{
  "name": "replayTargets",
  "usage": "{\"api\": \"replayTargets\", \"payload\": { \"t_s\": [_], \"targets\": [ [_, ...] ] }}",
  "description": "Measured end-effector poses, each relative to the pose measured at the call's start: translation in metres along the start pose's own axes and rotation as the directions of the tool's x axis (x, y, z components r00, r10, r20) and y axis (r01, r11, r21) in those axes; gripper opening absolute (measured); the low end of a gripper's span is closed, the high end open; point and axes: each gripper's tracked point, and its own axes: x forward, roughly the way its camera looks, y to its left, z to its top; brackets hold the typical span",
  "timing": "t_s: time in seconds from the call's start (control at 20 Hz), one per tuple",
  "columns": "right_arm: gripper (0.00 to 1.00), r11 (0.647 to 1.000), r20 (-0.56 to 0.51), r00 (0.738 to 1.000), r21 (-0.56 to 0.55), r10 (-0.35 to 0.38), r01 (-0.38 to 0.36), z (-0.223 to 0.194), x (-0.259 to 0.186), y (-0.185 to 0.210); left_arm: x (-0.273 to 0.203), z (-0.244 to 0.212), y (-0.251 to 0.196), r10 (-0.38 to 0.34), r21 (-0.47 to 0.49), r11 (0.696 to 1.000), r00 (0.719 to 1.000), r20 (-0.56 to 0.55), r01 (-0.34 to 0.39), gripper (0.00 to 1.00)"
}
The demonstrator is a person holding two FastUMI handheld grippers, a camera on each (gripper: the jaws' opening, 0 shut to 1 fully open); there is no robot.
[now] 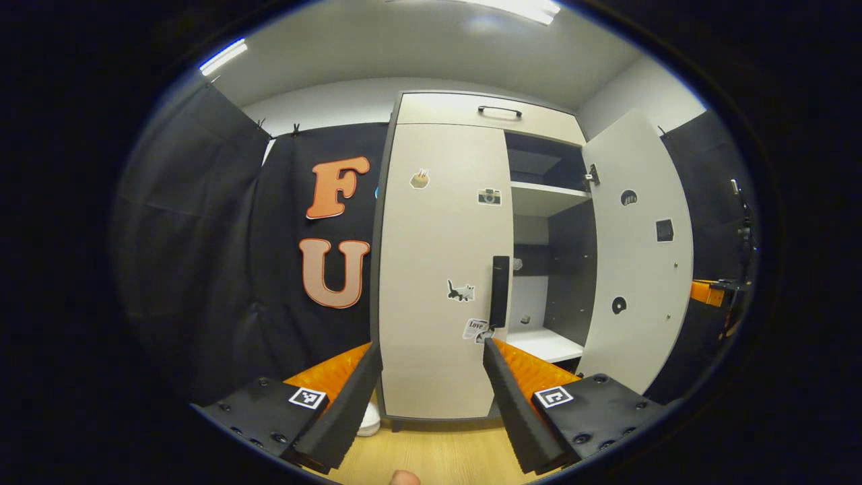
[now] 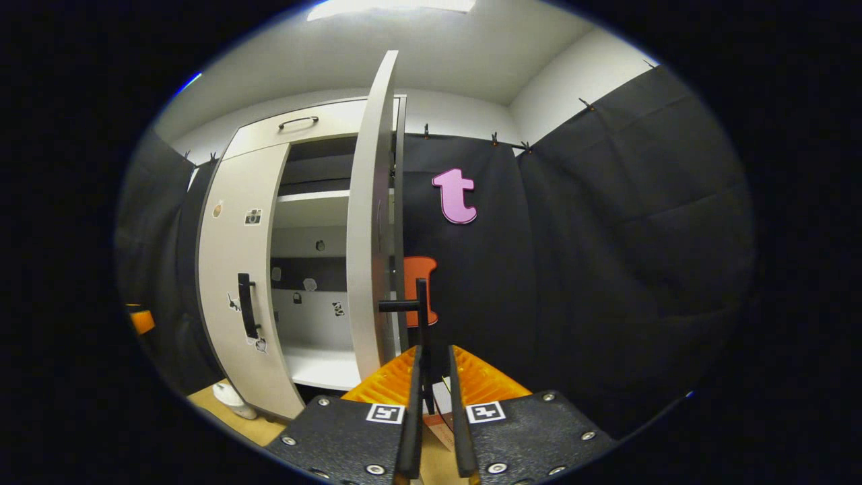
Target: Open the right door of the double-door shoe cabinet with the right hand, and open the left door with the left hand.
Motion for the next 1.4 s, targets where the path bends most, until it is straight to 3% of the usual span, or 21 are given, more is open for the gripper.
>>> {"api": "replayTargets", "payload": {
  "t_s": [0.05,0.1,0.2,0.3,0.4,0.6,0.9,1.4],
  "targets": [
    [0.24,1.000,0.001,1.000,-0.007,-0.026,0.026,0.000,-0.002,-0.008,0.006,0.001,-0.009,-0.008,0.000,1.000,1.000,0.005,0.008,0.96],
    [0.43,0.998,0.004,0.999,-0.017,-0.052,0.053,0.001,-0.004,-0.015,0.014,0.001,-0.017,-0.016,0.001,1.000,1.000,0.007,0.016,0.97],
    [0.69,0.996,0.015,0.996,-0.015,-0.087,0.087,0.004,-0.008,-0.023,0.034,0.001,-0.032,-0.031,0.002,1.000,1.000,0.006,0.031,0.96],
    [0.85,0.996,0.028,0.995,0.002,-0.095,0.095,0.006,-0.010,-0.027,0.053,-0.001,-0.047,-0.044,0.008,0.999,0.999,0.002,0.044,0.96],
    [0.92,0.995,0.040,0.994,0.006,-0.099,0.099,0.007,-0.010,-0.029,0.072,-0.002,-0.055,-0.047,0.015,0.999,0.999,0.007,0.047,0.98],
    [0.92,0.994,0.031,0.994,-0.013,-0.109,0.110,0.003,-0.012,-0.037,0.109,0.000,-0.078,-0.076,0.034,0.997,0.997,0.014,0.075,0.96],
    [0.92,0.993,0.028,0.993,-0.031,-0.113,0.114,-0.002,-0.009,-0.042,0.163,0.003,-0.093,-0.061,0.059,0.996,0.998,0.027,0.060,0.96],
    [0.92,0.994,0.035,0.994,-0.029,-0.108,0.109,-0.003,-0.005,-0.041,0.216,-0.017,-0.084,-0.025,0.064,0.998,0.999,-0.033,0.027,0.94]
  ]
}}
